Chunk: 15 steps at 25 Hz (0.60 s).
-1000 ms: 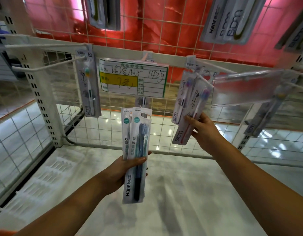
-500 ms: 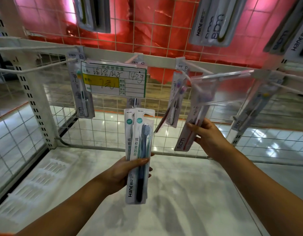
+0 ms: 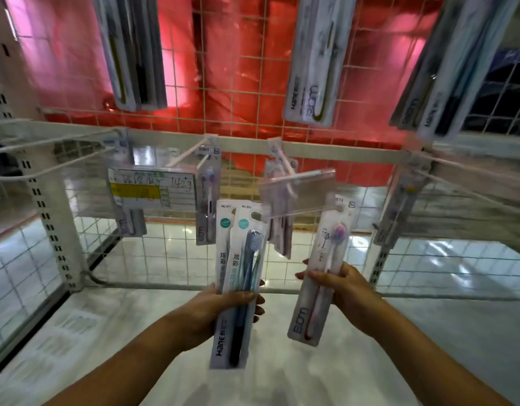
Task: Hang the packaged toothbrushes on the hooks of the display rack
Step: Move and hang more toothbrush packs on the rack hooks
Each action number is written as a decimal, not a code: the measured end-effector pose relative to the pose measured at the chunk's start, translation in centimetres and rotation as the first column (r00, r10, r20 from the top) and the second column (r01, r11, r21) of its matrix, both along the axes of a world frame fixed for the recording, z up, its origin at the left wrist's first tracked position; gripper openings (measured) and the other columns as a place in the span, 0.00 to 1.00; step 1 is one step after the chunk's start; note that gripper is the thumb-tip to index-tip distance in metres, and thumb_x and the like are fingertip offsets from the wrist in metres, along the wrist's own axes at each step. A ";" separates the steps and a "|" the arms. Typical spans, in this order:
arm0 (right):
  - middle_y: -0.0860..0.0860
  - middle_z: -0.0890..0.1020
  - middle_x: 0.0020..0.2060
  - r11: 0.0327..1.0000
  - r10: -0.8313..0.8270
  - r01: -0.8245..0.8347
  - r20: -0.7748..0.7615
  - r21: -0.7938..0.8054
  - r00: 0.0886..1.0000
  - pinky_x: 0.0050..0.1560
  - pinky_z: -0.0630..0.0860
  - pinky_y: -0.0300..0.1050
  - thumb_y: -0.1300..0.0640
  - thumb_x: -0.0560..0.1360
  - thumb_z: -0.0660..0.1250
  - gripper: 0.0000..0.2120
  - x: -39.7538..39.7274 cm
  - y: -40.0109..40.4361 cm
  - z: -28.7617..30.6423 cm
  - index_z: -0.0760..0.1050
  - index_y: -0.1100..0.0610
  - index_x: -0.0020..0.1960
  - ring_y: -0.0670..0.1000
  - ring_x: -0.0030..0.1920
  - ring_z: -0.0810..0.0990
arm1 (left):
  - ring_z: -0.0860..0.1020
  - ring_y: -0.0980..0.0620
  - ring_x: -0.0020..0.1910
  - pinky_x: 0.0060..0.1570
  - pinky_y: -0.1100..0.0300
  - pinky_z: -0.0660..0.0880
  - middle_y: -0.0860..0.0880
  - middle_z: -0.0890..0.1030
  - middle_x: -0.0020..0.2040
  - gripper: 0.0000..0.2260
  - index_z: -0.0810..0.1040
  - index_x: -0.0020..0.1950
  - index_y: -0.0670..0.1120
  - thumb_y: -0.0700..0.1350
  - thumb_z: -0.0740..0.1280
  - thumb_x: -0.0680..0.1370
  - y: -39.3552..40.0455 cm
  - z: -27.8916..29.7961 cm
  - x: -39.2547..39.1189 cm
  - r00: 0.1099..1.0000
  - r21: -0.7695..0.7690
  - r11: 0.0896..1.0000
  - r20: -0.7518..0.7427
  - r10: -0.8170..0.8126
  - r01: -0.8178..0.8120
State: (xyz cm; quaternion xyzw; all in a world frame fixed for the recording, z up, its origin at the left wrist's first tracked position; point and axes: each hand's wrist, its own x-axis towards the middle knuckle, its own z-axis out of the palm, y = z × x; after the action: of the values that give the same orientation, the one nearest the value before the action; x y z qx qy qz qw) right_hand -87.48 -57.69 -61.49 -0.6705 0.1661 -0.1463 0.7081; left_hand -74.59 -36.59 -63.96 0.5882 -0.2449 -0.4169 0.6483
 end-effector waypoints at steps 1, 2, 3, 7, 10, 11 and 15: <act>0.54 0.86 0.44 1.000 0.009 -0.009 0.008 0.011 1.000 0.48 0.80 0.47 0.58 0.68 0.68 0.16 -0.4 -0.3 0.3 0.74 0.58 0.56 0.52 0.48 0.84 | 0.83 0.48 0.44 0.44 0.56 0.79 0.46 0.85 0.43 0.20 0.74 0.60 0.44 0.43 0.69 0.68 -0.3 0.6 0.0 1.000 -0.011 1.000 0.004 -0.002 0.002; 0.55 0.85 0.45 0.999 0.019 -0.019 0.016 0.030 1.000 0.50 0.80 0.49 0.57 0.67 0.68 0.18 -0.7 -0.5 0.5 0.74 0.59 0.56 0.54 0.49 0.84 | 0.83 0.48 0.45 0.44 0.56 0.79 0.46 0.85 0.43 0.20 0.74 0.59 0.44 0.43 0.69 0.68 -0.6 1.1 0.0 1.000 -0.020 1.000 0.000 -0.002 0.002; 0.57 0.85 0.46 0.998 0.028 -0.030 0.022 0.052 0.999 0.52 0.80 0.51 0.57 0.66 0.67 0.19 -1.0 -0.8 0.6 0.74 0.60 0.56 0.56 0.50 0.83 | 0.82 0.48 0.45 0.43 0.56 0.79 0.46 0.84 0.43 0.20 0.74 0.59 0.44 0.43 0.70 0.68 -0.8 1.6 0.0 1.000 -0.029 1.000 -0.006 0.001 -0.001; 0.61 0.83 0.48 0.992 0.051 -0.053 0.025 0.117 0.998 0.50 0.80 0.52 0.58 0.66 0.67 0.19 -1.6 -1.5 0.8 0.75 0.60 0.56 0.60 0.51 0.83 | 0.82 0.46 0.45 0.44 0.55 0.80 0.44 0.83 0.43 0.21 0.73 0.61 0.43 0.43 0.72 0.70 -1.5 2.5 -0.1 0.999 -0.058 0.998 -0.046 0.011 -0.013; 0.58 0.84 0.49 0.992 0.072 -0.071 -0.009 0.106 0.997 0.45 0.81 0.46 0.60 0.72 0.66 0.14 -1.5 -1.4 0.4 0.75 0.57 0.57 0.57 0.52 0.82 | 0.81 0.45 0.45 0.44 0.54 0.80 0.42 0.82 0.44 0.24 0.73 0.62 0.42 0.43 0.73 0.68 -1.8 2.4 -0.1 0.997 -0.033 0.999 -0.069 0.024 -0.026; 0.57 0.84 0.49 0.993 0.071 -0.069 -0.020 0.097 0.997 0.45 0.81 0.45 0.61 0.74 0.65 0.13 -1.5 -1.3 0.3 0.74 0.57 0.58 0.56 0.52 0.83 | 0.80 0.45 0.45 0.44 0.54 0.80 0.42 0.81 0.44 0.24 0.73 0.61 0.42 0.44 0.73 0.67 -1.9 2.2 -0.1 0.997 -0.027 0.999 -0.073 0.027 -0.029; 0.54 0.86 0.44 0.996 0.058 -0.055 -0.048 0.066 0.997 0.44 0.80 0.44 0.62 0.76 0.63 0.10 -1.6 -1.1 -0.2 0.74 0.56 0.56 0.53 0.47 0.85 | 0.80 0.44 0.45 0.43 0.53 0.78 0.41 0.81 0.43 0.20 0.74 0.57 0.43 0.42 0.70 0.66 -2.9 1.3 -0.5 0.996 0.017 0.998 -0.073 0.058 -0.057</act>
State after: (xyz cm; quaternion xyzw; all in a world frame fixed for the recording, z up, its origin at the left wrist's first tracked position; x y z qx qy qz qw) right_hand -89.08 -58.82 -61.73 -0.6550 0.1693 -0.1041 0.7290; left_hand -75.12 -39.49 -62.68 0.5841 -0.2009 -0.4209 0.6643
